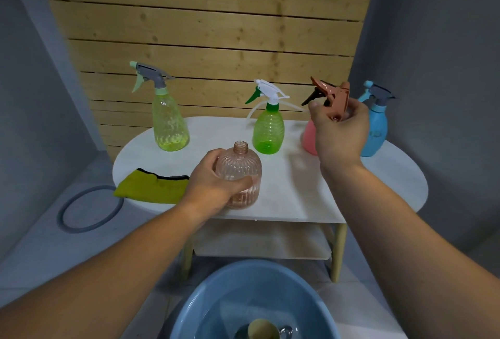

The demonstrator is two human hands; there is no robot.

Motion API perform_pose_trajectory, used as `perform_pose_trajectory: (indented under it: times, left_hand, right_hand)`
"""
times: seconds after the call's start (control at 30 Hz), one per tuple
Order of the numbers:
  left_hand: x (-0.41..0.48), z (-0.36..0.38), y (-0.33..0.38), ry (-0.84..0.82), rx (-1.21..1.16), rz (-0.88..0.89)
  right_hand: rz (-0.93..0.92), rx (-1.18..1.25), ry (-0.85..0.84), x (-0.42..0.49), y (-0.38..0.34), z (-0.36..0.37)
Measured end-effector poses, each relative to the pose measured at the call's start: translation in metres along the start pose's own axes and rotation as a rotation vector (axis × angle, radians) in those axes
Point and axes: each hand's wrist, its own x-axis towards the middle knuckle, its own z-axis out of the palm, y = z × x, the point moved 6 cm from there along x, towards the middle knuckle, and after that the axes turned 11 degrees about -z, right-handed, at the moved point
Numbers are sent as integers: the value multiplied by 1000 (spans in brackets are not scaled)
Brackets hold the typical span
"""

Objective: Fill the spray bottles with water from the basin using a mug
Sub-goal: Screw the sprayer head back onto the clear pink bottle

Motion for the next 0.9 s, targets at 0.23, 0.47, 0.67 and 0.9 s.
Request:
perform_pose_trajectory:
  times: [0.23, 0.47, 0.67, 0.9]
  left_hand:
    - [5, 5, -2, 12, 25, 10]
    - [8, 9, -7, 5, 30, 17]
    - [5, 20, -5, -33, 26, 31]
    - [1, 26, -2, -68, -3, 48]
  right_hand:
    - [-80, -19, -115, -9, -4, 9]
    - [-185, 3, -366, -29, -13, 31]
    - [-207, 37, -614, -51, -11, 55]
    - [-187, 13, -778, -69, -3, 70]
